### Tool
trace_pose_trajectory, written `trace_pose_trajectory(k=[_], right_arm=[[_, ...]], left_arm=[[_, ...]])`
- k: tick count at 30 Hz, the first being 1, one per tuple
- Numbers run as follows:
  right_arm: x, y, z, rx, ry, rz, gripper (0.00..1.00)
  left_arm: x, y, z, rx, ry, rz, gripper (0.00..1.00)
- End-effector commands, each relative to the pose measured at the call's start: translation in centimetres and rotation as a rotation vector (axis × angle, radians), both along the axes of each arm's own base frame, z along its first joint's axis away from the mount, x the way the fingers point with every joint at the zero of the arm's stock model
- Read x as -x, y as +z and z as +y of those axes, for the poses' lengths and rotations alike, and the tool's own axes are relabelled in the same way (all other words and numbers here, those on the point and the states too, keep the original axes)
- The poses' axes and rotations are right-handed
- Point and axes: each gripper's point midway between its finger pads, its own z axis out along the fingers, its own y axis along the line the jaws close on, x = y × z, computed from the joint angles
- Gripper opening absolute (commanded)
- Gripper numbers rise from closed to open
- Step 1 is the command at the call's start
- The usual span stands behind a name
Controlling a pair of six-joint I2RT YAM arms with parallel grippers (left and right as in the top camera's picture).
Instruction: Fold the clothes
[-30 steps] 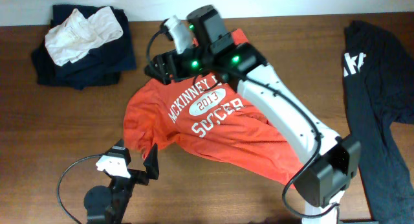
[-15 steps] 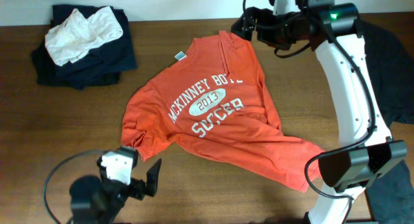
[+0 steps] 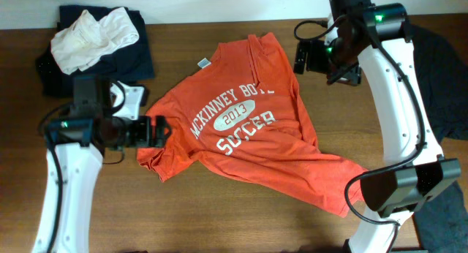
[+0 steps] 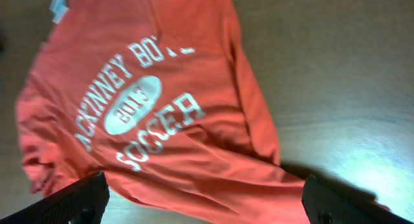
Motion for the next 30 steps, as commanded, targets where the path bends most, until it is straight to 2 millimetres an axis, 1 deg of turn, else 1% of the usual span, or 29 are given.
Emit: trace_pose_trajectory(k=[1,3,7,9,11,13,16,19,20,21,23,24,25,27,30], right_arm=[[0.5,0.8,-1.7,0.079,-0.014,-0.015,0.99],[0.6,0.8,-1.8,0.08,-0.014,-0.011,0.99],[0.6,0.8,-1.7,0.079,-0.014,-0.01,0.99],[0.6,0.8,-1.7,0.08,-0.013,-0.01,0.99],[0.7,0.7,-1.8,0.08,-0.014,-0.007,0.99],[0.9,0.7,-1.8,0.081,-0.013,0.0,0.99],[0.8,0.6,-1.8,0.082,-0.013,0.002,0.98],[0.8,0.6,-1.8,0.082,-0.013,0.002,0.99],[0.8,0.6,-1.8,0.082,-0.013,0.002,0.99],[0.8,0.6,-1.8,0.081,-0.013,0.001,0.98],[0.7,0.7,-1.8,0.081,-0.013,-0.003,0.99],[0.7,0.7,-1.8,0.081,-0.014,-0.005,0.99],[0.6,0.7,-1.8,0.081,-0.014,-0.005,0.99],[0.6,0.7,-1.8,0.08,-0.014,-0.007,0.99],[0.5,0.7,-1.7,0.08,-0.014,-0.01,0.99]], left_arm=[[0.6,-4.1,3.6,-0.013,0.142,0.211,0.99],[0.7,-6.3,4.2,0.006,0.16,0.293,0.99],[0.4,-9.9,5.5,-0.053,0.176,0.389,0.99],[0.9,-12.0,6.9,-0.131,0.186,0.46,0.99],[1.3,-13.4,8.4,-0.214,0.195,0.504,0.99],[0.7,-14.3,9.1,-0.251,0.201,0.5,0.99],[-1.2,-15.4,9.5,-0.258,0.211,0.441,0.99],[-2.1,-15.9,9.7,-0.261,0.215,0.414,0.99],[-2.4,-15.9,9.7,-0.26,0.217,0.403,0.96],[-2.7,-15.9,9.7,-0.256,0.219,0.39,0.82],[-3.0,-16.0,9.6,-0.25,0.229,0.382,0.69],[-3.0,-16.1,9.6,-0.249,0.229,0.383,0.66],[-2.9,-16.1,9.7,-0.249,0.23,0.385,0.66],[-2.9,-16.2,9.7,-0.248,0.231,0.389,0.56],[-2.6,-16.5,8.6,-0.196,0.215,0.403,0.55]])
